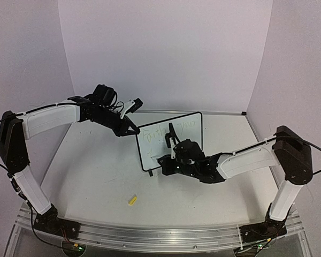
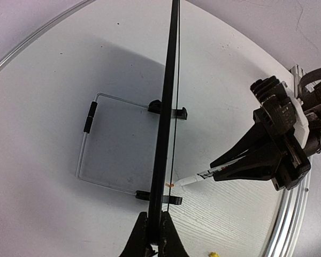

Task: Write a sentence on the whiteboard

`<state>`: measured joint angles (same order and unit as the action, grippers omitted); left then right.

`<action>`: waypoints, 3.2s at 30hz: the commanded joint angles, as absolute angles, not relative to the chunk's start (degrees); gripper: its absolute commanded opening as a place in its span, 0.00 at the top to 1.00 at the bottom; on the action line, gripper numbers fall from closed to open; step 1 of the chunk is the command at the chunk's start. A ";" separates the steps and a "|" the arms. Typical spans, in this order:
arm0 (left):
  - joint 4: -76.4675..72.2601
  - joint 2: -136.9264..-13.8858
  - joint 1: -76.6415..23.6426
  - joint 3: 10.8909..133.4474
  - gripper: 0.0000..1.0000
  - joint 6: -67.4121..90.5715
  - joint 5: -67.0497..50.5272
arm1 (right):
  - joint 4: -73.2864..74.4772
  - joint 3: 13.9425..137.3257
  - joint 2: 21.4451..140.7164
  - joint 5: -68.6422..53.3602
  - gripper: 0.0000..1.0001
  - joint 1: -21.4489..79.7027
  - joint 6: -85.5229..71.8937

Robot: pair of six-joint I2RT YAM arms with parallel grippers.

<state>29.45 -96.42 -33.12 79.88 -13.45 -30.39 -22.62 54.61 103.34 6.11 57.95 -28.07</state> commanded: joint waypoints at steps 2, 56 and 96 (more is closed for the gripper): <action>35.95 -99.39 -33.67 77.70 1.00 -14.85 -25.04 | -22.59 55.19 106.13 6.74 1.00 57.64 -29.20; 35.95 -99.87 -34.10 77.70 1.00 -14.71 -25.23 | -28.93 53.92 100.75 5.98 1.00 55.08 -29.03; 36.05 -99.76 -34.37 77.78 1.00 -14.80 -24.96 | -24.46 53.25 96.74 10.48 1.00 55.06 -29.47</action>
